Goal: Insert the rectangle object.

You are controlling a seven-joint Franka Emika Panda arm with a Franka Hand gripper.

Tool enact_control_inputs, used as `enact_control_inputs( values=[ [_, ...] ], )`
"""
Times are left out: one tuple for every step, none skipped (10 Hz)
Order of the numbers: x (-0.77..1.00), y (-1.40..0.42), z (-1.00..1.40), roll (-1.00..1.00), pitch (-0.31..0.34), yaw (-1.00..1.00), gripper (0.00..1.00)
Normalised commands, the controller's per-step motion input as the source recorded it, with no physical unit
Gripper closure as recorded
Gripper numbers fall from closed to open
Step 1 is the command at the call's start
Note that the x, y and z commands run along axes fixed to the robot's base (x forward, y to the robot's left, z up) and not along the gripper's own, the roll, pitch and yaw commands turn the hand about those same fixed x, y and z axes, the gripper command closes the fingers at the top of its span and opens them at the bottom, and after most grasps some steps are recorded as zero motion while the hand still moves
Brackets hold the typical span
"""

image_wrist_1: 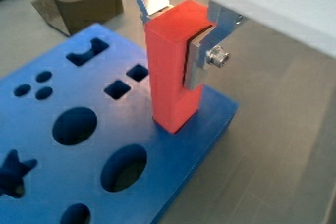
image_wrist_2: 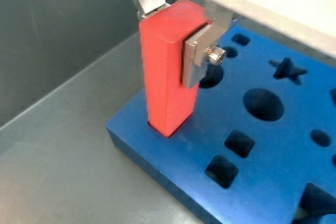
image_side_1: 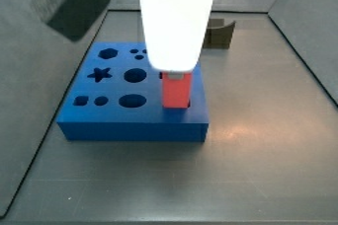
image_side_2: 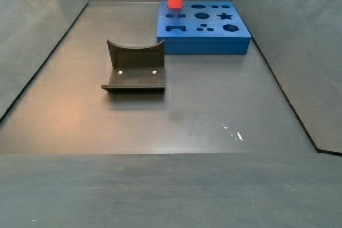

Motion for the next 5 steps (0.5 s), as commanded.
enact_control_inputs(
  values=[
    [0.00,0.07,-0.38,0.00,-0.010,-0.19,1.00],
    [0.00,0.07,-0.31,0.00,-0.036,0.00,1.00],
    [0.00,0.00,-0.14,-0.01,-0.024,0.00,1.00],
    [-0.01,0.04,0.00,-0.05,-0.050,0.00,1.00],
    [0.00,0.00,0.00,0.00,0.000,0.00,1.00]
  ],
)
